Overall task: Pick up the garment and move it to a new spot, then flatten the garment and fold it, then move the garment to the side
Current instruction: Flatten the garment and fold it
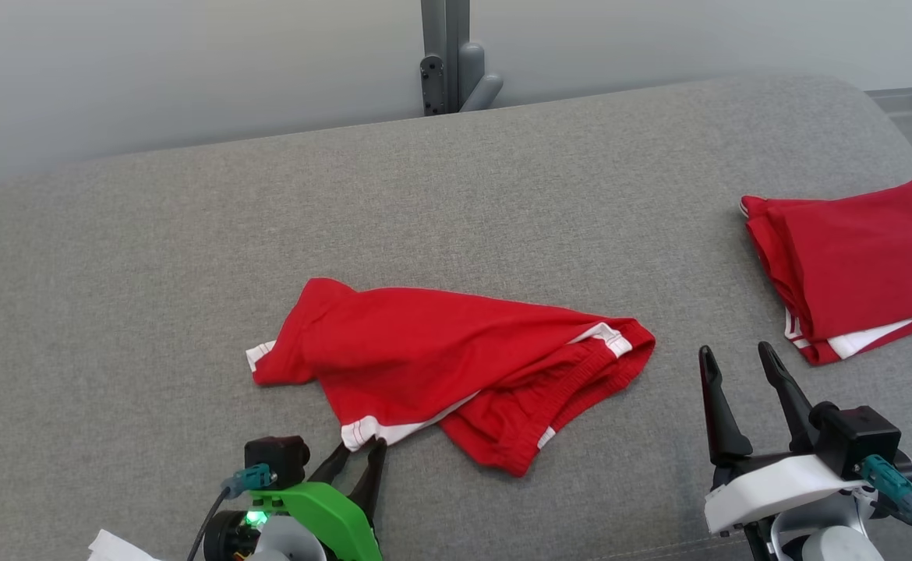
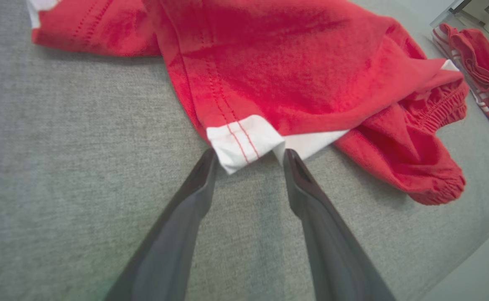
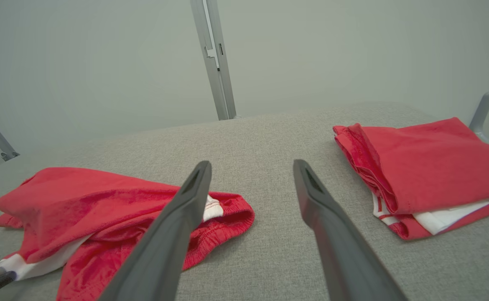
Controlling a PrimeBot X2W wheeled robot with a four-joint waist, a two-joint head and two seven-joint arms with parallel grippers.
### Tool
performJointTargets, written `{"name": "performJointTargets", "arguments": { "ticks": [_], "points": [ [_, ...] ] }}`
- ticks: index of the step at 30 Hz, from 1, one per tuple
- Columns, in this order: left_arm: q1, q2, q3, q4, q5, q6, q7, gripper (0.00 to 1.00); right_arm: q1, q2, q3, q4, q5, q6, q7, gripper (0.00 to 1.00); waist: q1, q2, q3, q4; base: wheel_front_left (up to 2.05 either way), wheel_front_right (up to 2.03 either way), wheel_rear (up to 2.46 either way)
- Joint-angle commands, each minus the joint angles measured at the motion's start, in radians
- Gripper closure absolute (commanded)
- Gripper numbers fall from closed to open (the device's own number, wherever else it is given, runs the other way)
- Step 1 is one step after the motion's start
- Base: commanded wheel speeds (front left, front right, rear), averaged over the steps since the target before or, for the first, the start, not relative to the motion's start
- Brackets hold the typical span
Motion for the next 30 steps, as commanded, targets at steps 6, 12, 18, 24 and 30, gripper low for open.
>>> {"name": "performJointTargets", "arguments": {
  "ticks": [6, 12, 18, 24, 30],
  "points": [
    [-0.003, 0.032, -0.028, -0.021, -0.078, -0.003, -0.025, 0.12, -0.012, -0.001, 0.003, 0.005, 0.005, -0.001, -0.008, 0.0, 0.0, 0.012, -0.002, 0.003, 0.0, 0.0, 0.0],
    [-0.016, 0.041, -0.041, -0.019, -0.142, -0.003, -0.051, 0.0, -0.014, -0.001, 0.005, 0.008, 0.003, -0.001, -0.009, 0.0, 0.0, 0.012, 0.001, -0.002, 0.0, 0.0, 0.0],
    [-0.021, 0.058, -0.065, -0.015, -0.214, -0.003, -0.044, 0.34, -0.015, -0.001, -0.001, 0.01, 0.001, -0.001, -0.01, 0.0, 0.0, 0.012, 0.001, -0.006, 0.0, 0.0, 0.0],
    [-0.026, 0.067, -0.092, -0.003, -0.239, -0.003, -0.054, 0.72, -0.013, -0.001, 0.0, 0.011, 0.003, -0.001, -0.011, 0.0, 0.0, 0.012, -0.003, -0.006, 0.0, 0.0, 0.0],
    [-0.036, 0.07, -0.114, 0.02, -0.25, -0.003, -0.062, 1.0, -0.005, -0.001, 0.002, 0.007, 0.006, -0.001, -0.011, 0.0, 0.0, 0.012, -0.006, -0.004, 0.0, 0.0, 0.0]
  ]
}}
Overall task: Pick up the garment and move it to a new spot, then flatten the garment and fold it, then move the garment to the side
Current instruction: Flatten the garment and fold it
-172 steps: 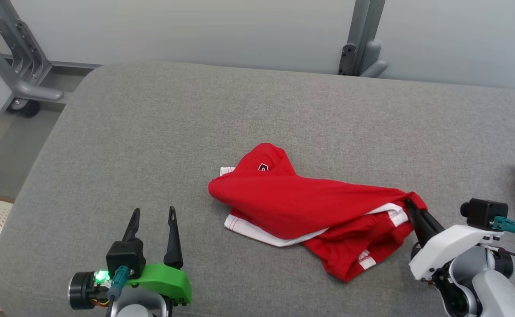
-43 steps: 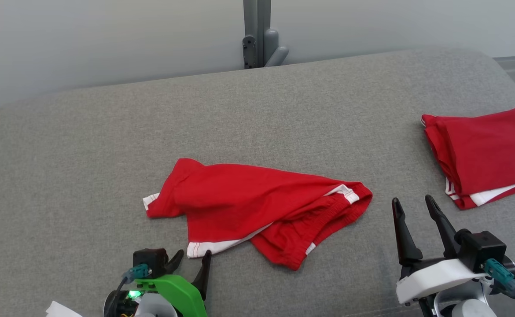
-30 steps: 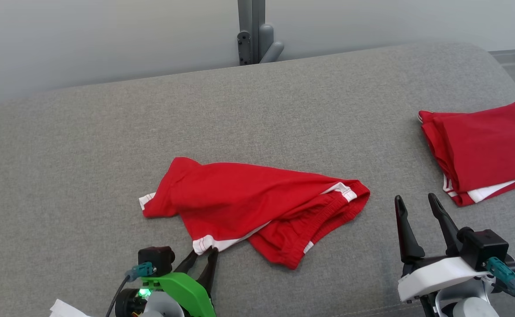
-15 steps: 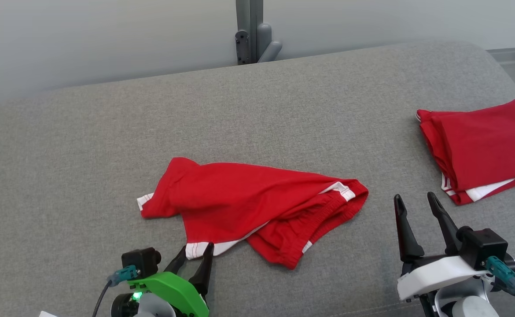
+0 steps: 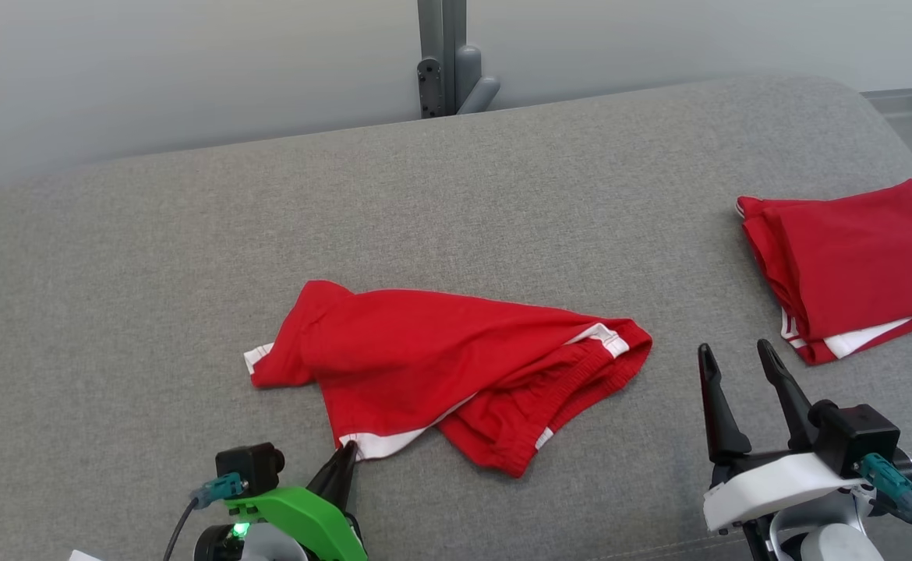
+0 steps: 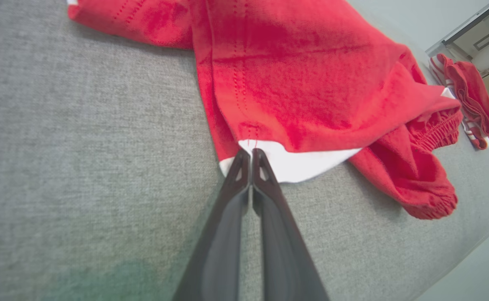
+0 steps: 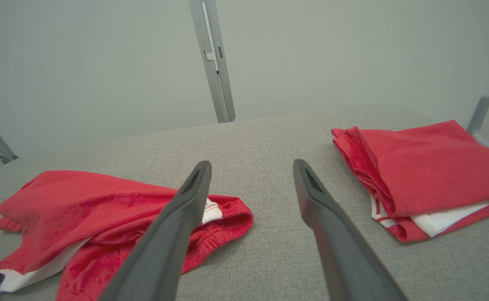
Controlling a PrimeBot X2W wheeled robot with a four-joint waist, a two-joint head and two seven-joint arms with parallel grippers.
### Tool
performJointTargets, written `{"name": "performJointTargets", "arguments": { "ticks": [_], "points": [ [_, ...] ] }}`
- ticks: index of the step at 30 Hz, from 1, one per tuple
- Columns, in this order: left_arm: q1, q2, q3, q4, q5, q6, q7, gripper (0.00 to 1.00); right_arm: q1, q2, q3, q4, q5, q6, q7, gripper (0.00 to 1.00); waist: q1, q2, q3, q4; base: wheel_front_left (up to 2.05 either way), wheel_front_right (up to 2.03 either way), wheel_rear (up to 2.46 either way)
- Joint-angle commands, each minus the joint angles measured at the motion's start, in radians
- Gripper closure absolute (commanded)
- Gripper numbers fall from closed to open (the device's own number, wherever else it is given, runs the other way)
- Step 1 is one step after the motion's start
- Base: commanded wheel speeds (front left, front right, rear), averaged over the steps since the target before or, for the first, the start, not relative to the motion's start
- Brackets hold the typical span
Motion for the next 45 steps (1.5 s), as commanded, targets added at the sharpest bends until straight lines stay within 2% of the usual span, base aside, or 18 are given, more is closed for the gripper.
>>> {"name": "performJointTargets", "arguments": {
  "ticks": [1, 6, 10, 18, 21, 27, 30, 39, 41, 44, 45],
  "points": [
    [-0.018, 0.007, -0.004, 0.006, -0.008, -0.003, -0.01, 1.0, 0.004, -0.001, 0.003, 0.0, 0.011, -0.001, 0.001, 0.0, 0.0, 0.012, -0.002, 0.001, 0.0, 0.0, 0.0],
    [-0.02, 0.01, 0.015, 0.006, 0.001, -0.002, -0.047, 1.0, 0.016, -0.002, 0.02, 0.034, 0.11, -0.001, 0.028, 0.0, 0.0, 0.012, -0.013, 0.009, 0.0, 0.0, 0.0],
    [-0.004, 0.016, 0.05, -0.025, 0.013, 0.016, -0.063, 1.0, 0.002, -0.001, 0.039, 0.082, 0.209, -0.001, 0.044, 0.0, 0.0, 0.012, -0.023, 0.02, 0.0, 0.0, 0.0],
    [0.055, 0.045, 0.156, -0.164, 0.069, 0.063, -0.069, 1.0, -0.072, -0.002, 0.111, 0.184, 0.4, -0.001, 0.08, 0.0, 0.0, 0.012, -0.03, 0.051, 0.0, 0.0, 0.0],
    [0.068, 0.049, 0.163, -0.191, 0.088, 0.069, -0.069, 1.0, -0.097, -0.001, 0.132, 0.211, 0.433, -0.001, 0.09, 0.0, 0.0, 0.012, -0.028, 0.058, 0.0, 0.0, 0.0],
    [0.087, 0.046, 0.167, -0.232, 0.104, 0.08, -0.069, 1.0, -0.188, -0.002, 0.19, 0.297, 0.573, -0.001, 0.131, 0.0, 0.0, 0.012, -0.016, 0.074, 0.0, 0.0, 0.0],
    [0.087, 0.044, 0.166, -0.238, 0.109, 0.083, -0.07, 1.0, -0.243, -0.002, 0.194, 0.361, 0.644, -0.001, 0.16, 0.0, 0.0, 0.012, -0.008, 0.081, 0.0, 0.0, 0.0],
    [0.063, 0.03, 0.158, -0.23, 0.12, 0.077, -0.069, 1.0, -0.361, -0.003, 0.21, 0.509, 0.758, 0.0, 0.223, 0.0, 0.0, 0.012, 0.014, 0.107, 0.0, 0.0, 0.0],
    [0.061, 0.029, 0.158, -0.227, 0.121, 0.074, -0.07, 1.0, -0.372, -0.004, 0.214, 0.521, 0.771, 0.0, 0.211, 0.06, 0.0, 0.012, 0.017, 0.111, 0.0, 0.0, 0.0],
    [0.062, 0.027, 0.163, -0.225, 0.123, 0.071, -0.07, 1.0, -0.38, -0.005, 0.225, 0.523, 0.793, 0.0, 0.202, 0.42, 0.0, 0.012, 0.021, 0.113, 0.0, 0.0, 0.0],
    [0.063, 0.027, 0.165, -0.225, 0.124, 0.071, -0.07, 1.0, -0.382, -0.01, 0.23, 0.524, 0.795, 0.0, 0.2, 0.51, 0.0, 0.012, 0.022, 0.113, 0.0, 0.0, 0.0]
  ]
}}
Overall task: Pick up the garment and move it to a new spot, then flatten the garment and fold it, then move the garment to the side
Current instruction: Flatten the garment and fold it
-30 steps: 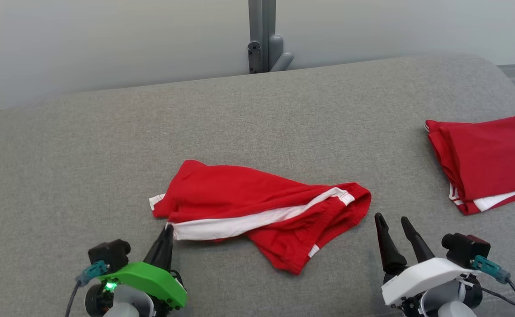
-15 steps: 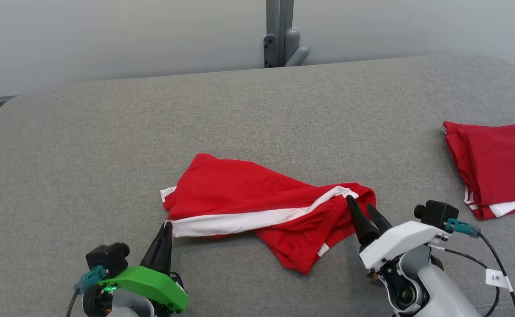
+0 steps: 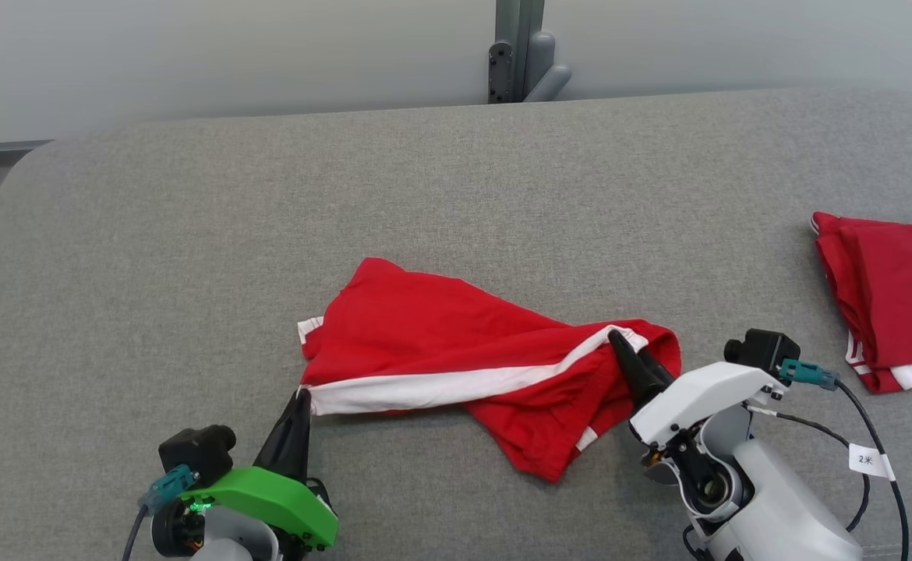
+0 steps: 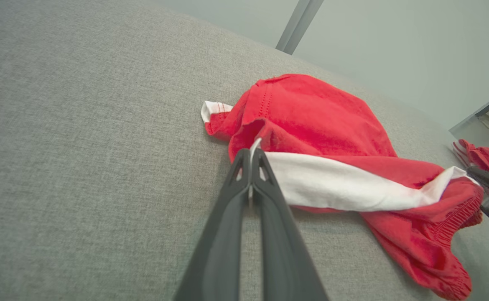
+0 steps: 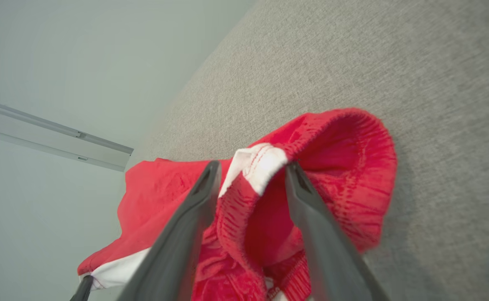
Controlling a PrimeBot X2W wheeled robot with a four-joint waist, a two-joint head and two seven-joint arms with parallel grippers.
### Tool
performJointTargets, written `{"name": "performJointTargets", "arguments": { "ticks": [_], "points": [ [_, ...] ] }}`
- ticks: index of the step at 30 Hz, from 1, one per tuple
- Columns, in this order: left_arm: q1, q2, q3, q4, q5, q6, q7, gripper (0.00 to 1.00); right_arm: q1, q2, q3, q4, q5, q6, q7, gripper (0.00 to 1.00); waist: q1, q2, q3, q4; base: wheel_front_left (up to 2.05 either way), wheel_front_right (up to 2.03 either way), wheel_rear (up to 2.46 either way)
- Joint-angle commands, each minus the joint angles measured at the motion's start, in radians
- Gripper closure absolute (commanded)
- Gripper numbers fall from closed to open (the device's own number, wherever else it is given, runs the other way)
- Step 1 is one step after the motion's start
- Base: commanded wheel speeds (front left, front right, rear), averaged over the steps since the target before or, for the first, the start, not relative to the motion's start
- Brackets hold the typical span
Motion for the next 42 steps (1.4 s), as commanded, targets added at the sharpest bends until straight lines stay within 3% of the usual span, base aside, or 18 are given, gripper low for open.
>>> {"name": "performJointTargets", "arguments": {
  "ticks": [1, 10, 13, 19, 26, 35, 42],
  "points": [
    [-0.006, 0.0, 0.006, 0.002, 0.006, -0.005, -0.002, 1.0, -0.011, -0.011, 0.007, 0.005, 0.007, 0.0, -0.009, 0.53, 0.0, 0.012, 0.002, -0.001, 0.0, 0.0, 0.0],
    [-0.013, -0.002, 0.011, 0.006, 0.014, -0.009, -0.002, 1.0, -0.041, -0.031, 0.045, 0.044, 0.015, 0.0, -0.035, 0.73, 0.0, 0.012, 0.012, -0.001, 0.0, 0.0, 0.0],
    [-0.016, -0.002, 0.013, 0.009, 0.015, -0.01, -0.002, 1.0, -0.051, -0.036, 0.057, 0.049, 0.019, 0.0, -0.044, 1.0, 0.0, 0.012, 0.013, 0.0, 0.0, 0.0, 0.0],
    [-0.025, 0.0, 0.032, -0.01, 0.023, -0.012, -0.002, 1.0, -0.043, -0.073, 0.096, 0.006, 0.005, 0.0, -0.057, 1.0, 0.0, 0.012, 0.005, -0.006, 0.0, 0.0, 0.0],
    [-0.046, -0.006, 0.073, -0.103, 0.053, -0.018, -0.002, 1.0, -0.002, -0.154, 0.131, -0.126, -0.044, 0.0, -0.08, 1.0, 0.0, 0.012, -0.022, -0.022, 0.0, 0.0, 0.0],
    [-0.058, -0.015, 0.11, -0.336, 0.12, -0.013, -0.001, 1.0, 0.097, -0.24, 0.094, -0.429, -0.14, 0.0, -0.093, 1.0, 0.0, 0.012, -0.081, -0.051, 0.0, 0.0, 0.0],
    [-0.031, 0.01, 0.141, -0.552, 0.129, 0.017, 0.004, 1.0, 0.196, -0.252, -0.011, -0.687, -0.21, 0.0, -0.042, 1.0, 0.0, 0.012, -0.11, -0.068, 0.0, 0.0, 0.0]
  ]
}}
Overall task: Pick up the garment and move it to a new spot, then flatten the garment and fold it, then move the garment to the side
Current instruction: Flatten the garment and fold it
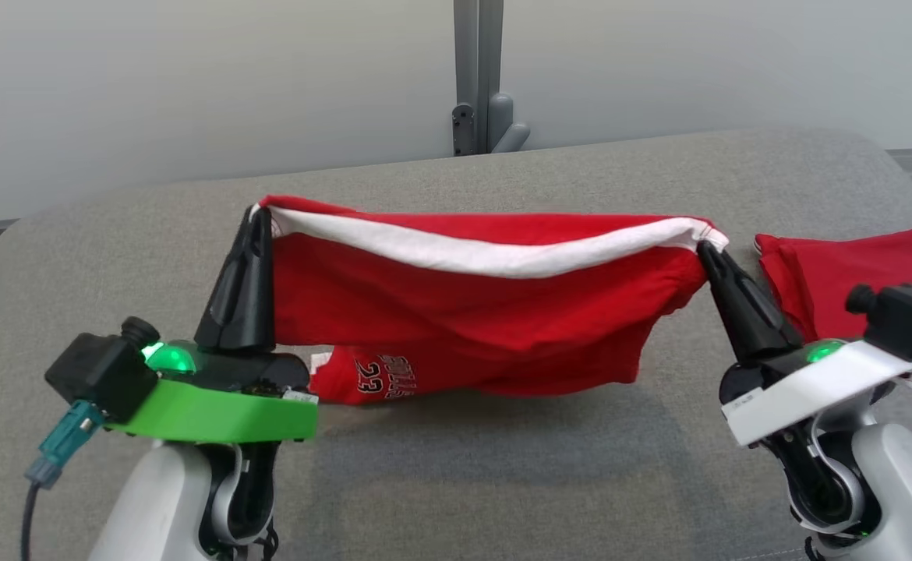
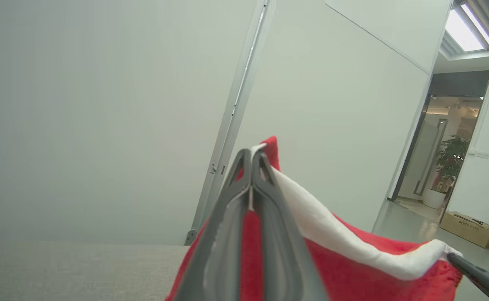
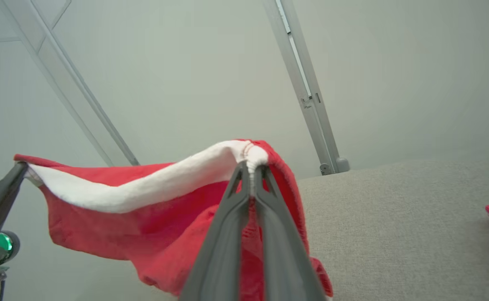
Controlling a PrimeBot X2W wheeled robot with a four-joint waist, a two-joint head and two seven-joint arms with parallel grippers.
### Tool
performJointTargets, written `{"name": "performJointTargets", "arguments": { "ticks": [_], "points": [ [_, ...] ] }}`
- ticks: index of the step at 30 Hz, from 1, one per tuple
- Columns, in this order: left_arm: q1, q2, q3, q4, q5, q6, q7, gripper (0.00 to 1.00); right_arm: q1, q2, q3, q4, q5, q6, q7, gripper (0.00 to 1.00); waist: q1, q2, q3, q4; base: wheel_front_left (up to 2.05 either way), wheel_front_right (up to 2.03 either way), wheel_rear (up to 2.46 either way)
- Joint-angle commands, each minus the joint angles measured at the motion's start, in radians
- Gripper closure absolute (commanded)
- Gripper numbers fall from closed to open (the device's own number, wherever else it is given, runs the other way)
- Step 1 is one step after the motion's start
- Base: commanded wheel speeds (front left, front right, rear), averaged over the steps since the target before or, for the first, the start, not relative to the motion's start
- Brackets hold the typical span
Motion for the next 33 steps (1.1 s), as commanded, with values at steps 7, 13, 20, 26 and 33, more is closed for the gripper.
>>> {"name": "performJointTargets", "arguments": {
  "ticks": [7, 13, 20, 26, 33],
  "points": [
    [-0.031, 0.052, 0.022, -0.228, 0.028, 0.034, 0.052, 1.0, 0.08, 0.022, -0.133, -0.265, -0.066, 0.0, 0.086, 1.0, 0.0, 0.012, -0.024, -0.01, 0.0, 0.0, 0.0],
    [-0.092, 0.057, 0.03, -0.259, -0.008, 0.041, 0.114, 1.0, 0.072, 0.048, -0.176, -0.323, -0.092, 0.0, 0.172, 1.0, 0.0, 0.012, -0.017, -0.001, 0.0, 0.0, 0.0],
    [-0.185, 0.027, 0.048, -0.101, -0.109, 0.007, 0.154, 1.0, -0.062, 0.049, -0.136, -0.188, -0.096, 0.0, 0.223, 1.0, 0.0, 0.012, 0.025, 0.0, 0.0, 0.0, 0.0],
    [-0.445, 0.031, 0.065, 0.159, -0.09, -0.022, 0.152, 1.0, -0.403, 0.041, -0.065, 0.098, -0.152, 0.0, 0.167, 1.0, 0.0, 0.012, 0.123, 0.014, 0.0, 0.0, 0.0],
    [-0.83, 0.005, 0.084, 0.459, -0.011, -0.042, 0.029, 1.0, -0.833, 0.063, 0.03, 0.46, -0.314, -0.001, -0.076, 1.0, 0.0, 0.012, 0.247, 0.041, 0.0, 0.0, 0.0]
  ]
}}
